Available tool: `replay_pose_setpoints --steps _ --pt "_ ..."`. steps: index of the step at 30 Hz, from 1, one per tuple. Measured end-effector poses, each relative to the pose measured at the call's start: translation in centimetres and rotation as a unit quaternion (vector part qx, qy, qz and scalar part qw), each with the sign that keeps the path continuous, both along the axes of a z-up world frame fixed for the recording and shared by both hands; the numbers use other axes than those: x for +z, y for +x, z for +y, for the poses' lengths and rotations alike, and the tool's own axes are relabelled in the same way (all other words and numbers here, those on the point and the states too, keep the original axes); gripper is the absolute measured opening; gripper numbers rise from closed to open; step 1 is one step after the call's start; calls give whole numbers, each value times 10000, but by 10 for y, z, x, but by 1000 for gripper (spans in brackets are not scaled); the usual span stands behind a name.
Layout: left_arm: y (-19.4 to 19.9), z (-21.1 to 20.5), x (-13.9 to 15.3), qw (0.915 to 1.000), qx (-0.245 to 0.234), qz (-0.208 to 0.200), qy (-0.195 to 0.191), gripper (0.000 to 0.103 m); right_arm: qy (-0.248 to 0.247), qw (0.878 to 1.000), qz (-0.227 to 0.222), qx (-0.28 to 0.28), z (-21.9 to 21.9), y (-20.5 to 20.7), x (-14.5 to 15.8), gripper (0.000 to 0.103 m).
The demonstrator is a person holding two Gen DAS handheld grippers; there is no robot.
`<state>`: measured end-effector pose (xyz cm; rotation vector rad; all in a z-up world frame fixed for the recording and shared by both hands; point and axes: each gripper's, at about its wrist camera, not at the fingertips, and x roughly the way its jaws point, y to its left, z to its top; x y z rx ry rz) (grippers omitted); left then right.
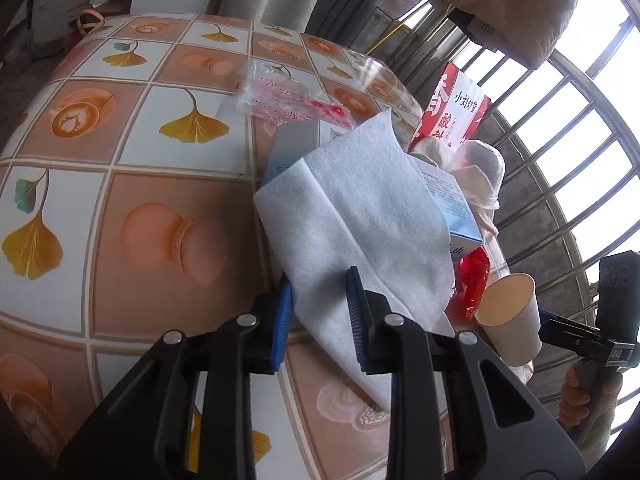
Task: Collect trash
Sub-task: 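Pinch the white tissue with the left tool while the right tool grasps the paper cup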
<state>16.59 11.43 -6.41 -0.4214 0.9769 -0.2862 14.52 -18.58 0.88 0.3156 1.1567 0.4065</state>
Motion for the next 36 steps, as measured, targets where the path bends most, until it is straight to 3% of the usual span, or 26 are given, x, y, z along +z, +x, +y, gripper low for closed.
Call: replay_pose_setpoints --steps 10,14,36 --pt "-11 10 7 9998 31 -149 -153 2 -306 9993 225 -70 4 4 -10 79" --pt "-15 14 12 9995 18 -236 -216 0 -129 9989 356 -262 -1 2 -17 72" --pt "-43 16 70 9927 -100 -1076 -532 0 308 9949 453 -849 -23 -30 -14 65"
